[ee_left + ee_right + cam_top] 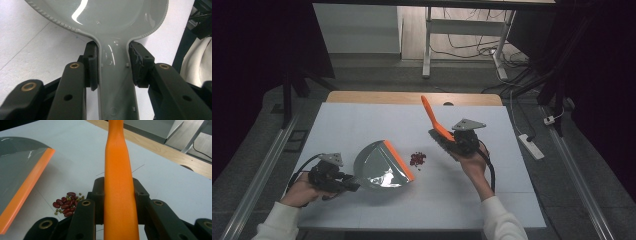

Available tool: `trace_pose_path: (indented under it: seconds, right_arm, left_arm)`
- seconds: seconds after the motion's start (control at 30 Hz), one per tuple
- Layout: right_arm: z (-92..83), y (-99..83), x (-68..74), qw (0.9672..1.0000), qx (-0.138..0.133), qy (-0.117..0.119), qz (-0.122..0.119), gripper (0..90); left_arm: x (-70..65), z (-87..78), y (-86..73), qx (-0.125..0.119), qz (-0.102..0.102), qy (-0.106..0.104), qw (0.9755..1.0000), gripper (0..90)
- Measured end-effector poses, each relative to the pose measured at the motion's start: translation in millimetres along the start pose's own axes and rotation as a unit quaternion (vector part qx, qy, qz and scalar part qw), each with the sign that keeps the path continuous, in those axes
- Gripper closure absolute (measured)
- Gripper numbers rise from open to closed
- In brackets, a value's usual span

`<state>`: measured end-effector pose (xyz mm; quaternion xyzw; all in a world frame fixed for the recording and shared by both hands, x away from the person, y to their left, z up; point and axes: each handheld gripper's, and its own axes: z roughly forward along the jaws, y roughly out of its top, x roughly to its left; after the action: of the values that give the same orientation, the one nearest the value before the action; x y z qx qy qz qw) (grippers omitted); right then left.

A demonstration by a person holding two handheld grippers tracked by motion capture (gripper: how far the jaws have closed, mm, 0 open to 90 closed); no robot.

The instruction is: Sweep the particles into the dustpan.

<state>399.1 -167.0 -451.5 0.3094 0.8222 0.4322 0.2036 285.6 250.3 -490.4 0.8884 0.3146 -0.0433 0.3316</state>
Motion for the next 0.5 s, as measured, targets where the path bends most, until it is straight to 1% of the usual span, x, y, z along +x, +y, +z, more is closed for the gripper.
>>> trace_pose_path:
  seconds: [0.1, 0.23, 0.3, 0.5]
  right_arm:
    - [3.8, -0.4, 0.4, 1.0, 0.005, 0.001, 0.0, 70.2]
    - [9.0, -1.8, -0.7, 0.9999, 0.01, 0.0, 0.001, 70.2]
    - [11.1, -2.5, -1.0, 0.9999, 0.014, 0.0, 0.001, 70.2]
    - [17.6, -4.0, 0.7, 0.9997, 0.024, 0.002, -0.001, 70.2]
  left_arm:
    - [0.5, 0.7, 0.2, 0.006, 0.0, 0.002, 1.0, 62.4]
    - [1.6, 3.1, 0.3, 0.012, -0.006, 0.002, 0.9999, 62.4]
    - [1.7, 5.7, 0.8, 0.017, -0.009, 0.006, 0.9998, 62.4]
    - [0.0, 10.5, 2.7, 0.028, 0.0, 0.003, 0.9996, 62.4]
